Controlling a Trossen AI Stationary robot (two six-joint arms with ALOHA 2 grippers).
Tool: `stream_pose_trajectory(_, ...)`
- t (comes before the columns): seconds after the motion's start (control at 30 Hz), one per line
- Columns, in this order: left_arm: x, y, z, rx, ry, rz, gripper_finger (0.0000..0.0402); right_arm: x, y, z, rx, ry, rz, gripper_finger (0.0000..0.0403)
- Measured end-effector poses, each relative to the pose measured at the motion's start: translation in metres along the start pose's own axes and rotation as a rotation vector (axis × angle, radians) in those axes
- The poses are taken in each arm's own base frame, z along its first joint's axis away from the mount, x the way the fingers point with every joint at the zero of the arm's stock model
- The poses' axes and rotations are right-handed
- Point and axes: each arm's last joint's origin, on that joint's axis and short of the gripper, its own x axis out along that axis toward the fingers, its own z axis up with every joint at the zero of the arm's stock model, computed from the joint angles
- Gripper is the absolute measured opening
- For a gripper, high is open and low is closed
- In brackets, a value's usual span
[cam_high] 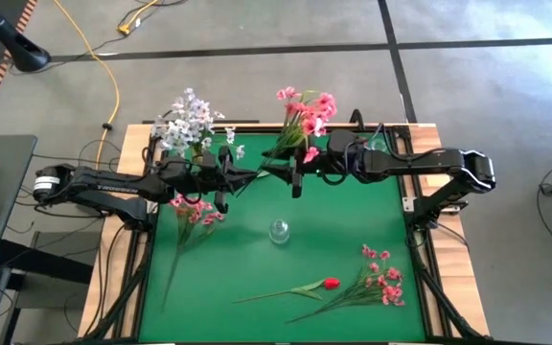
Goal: Sort flowers into vase by color
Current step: Put the middle pink flowers into the top transparent vase
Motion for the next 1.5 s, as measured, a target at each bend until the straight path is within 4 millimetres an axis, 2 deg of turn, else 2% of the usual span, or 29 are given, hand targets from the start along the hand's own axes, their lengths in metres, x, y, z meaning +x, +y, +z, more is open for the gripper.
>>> stream_pose_trajectory(0.37, 0.0, 0.0, 0.0, -0.003, -0.002, 0.011, 0.0005, 0.0, 0.0, 0.0, -0.001, 0.0, -0.001, 0.0023)
stream_pose_trajectory(0.5, 0.0, 0.001, 0.0, -0.007, 0.001, 0.024, 0.0033, 0.0, -0.001, 0.0, -0.005, 0.0, -0.004, 0.0026)
stream_pose_trajectory(0.63, 0.0, 0.002, -0.003, -0.008, 0.021, 0.039, 0.0082, -0.007, -0.005, 0.003, 0.002, 0.038, -0.027, 0.0034)
stream_pose_trajectory(0.77, 0.0, 0.002, -0.002, -0.01, 0.015, 0.05, 0.0135, -0.029, -0.011, 0.015, 0.005, 0.118, -0.083, 0.0024)
stream_pose_trajectory(0.97, 0.0, 0.003, -0.005, -0.064, 0.04, 0.061, 0.0182, -0.085, -0.027, 0.037, 0.017, 0.243, -0.3, 0.0029)
stream_pose_trajectory(1.1, 0.0, 0.003, -0.008, -0.106, 0.069, 0.07, 0.0189, -0.127, -0.038, 0.049, 0.014, 0.285, -0.558, 0.0028)
stream_pose_trajectory(1.2, -0.001, 0.004, -0.009, -0.119, 0.088, 0.069, 0.019, -0.152, -0.046, 0.054, 0.008, 0.297, -0.734, 0.0026)
stream_pose_trajectory(1.3, -0.001, 0.004, -0.01, -0.119, 0.09, 0.069, 0.019, -0.17, -0.055, 0.058, 0.033, 0.295, -0.866, 0.0028)
stream_pose_trajectory(1.5, -0.001, 0.004, -0.01, -0.122, 0.09, 0.069, 0.019, -0.191, -0.07, 0.058, 0.067, 0.336, -1.003, 0.0028)
